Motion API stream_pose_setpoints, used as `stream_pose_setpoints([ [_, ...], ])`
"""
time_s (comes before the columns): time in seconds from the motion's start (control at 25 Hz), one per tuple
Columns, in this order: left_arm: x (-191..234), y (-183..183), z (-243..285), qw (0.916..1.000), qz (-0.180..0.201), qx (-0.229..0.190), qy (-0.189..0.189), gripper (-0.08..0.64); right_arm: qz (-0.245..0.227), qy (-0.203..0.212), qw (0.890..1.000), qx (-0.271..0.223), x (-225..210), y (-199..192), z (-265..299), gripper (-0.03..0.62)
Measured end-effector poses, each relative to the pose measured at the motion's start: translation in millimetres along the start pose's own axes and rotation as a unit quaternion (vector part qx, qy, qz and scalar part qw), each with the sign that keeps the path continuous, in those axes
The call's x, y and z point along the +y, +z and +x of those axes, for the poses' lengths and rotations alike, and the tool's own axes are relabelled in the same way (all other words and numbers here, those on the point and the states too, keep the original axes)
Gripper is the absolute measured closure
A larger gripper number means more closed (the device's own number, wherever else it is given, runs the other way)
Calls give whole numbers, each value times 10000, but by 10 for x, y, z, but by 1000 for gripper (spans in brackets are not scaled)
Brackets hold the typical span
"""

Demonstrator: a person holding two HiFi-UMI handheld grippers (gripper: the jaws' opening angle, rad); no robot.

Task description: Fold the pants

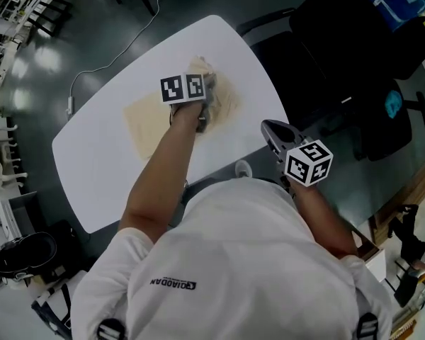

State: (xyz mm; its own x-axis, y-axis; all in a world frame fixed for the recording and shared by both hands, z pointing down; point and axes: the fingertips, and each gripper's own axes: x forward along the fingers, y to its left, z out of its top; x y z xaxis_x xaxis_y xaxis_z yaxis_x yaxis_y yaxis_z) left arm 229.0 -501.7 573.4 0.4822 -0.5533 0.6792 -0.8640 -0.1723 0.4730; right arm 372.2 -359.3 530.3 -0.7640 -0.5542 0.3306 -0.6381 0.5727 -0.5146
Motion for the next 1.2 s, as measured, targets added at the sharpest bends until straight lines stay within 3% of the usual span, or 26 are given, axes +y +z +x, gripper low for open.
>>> stream_pose_setpoints([
  [0.28, 102, -316, 492, 9993, -12, 273, 241, 480, 76, -122, 9999, 87, -112, -72, -59, 575],
  [0.36, 32, -359, 593, 9993, 64, 360, 92, 459, 107, -155, 9998, 85, -136, -84, -75, 575],
  [0.44, -114, -347, 618, 9992, 146, 317, -205, 383, 125, -177, 9997, 74, -151, -85, -88, 575],
  [0.68, -391, -172, 274, 9976, 256, -177, -611, 378, 60, -106, 9999, 106, -128, -77, -47, 575],
  [0.96, -249, -13, -386, 9945, 219, -871, -544, 453, -276, 274, 9992, 136, 129, 66, 190, 575],
  [1.04, -147, 32, -656, 9911, 94, -1237, -476, 500, -413, 404, 9982, 159, 241, 96, 268, 575],
  [1.2, -31, 84, -1224, 9808, 23, -1909, -404, 529, -685, 667, 9953, 142, 465, 171, 427, 575],
])
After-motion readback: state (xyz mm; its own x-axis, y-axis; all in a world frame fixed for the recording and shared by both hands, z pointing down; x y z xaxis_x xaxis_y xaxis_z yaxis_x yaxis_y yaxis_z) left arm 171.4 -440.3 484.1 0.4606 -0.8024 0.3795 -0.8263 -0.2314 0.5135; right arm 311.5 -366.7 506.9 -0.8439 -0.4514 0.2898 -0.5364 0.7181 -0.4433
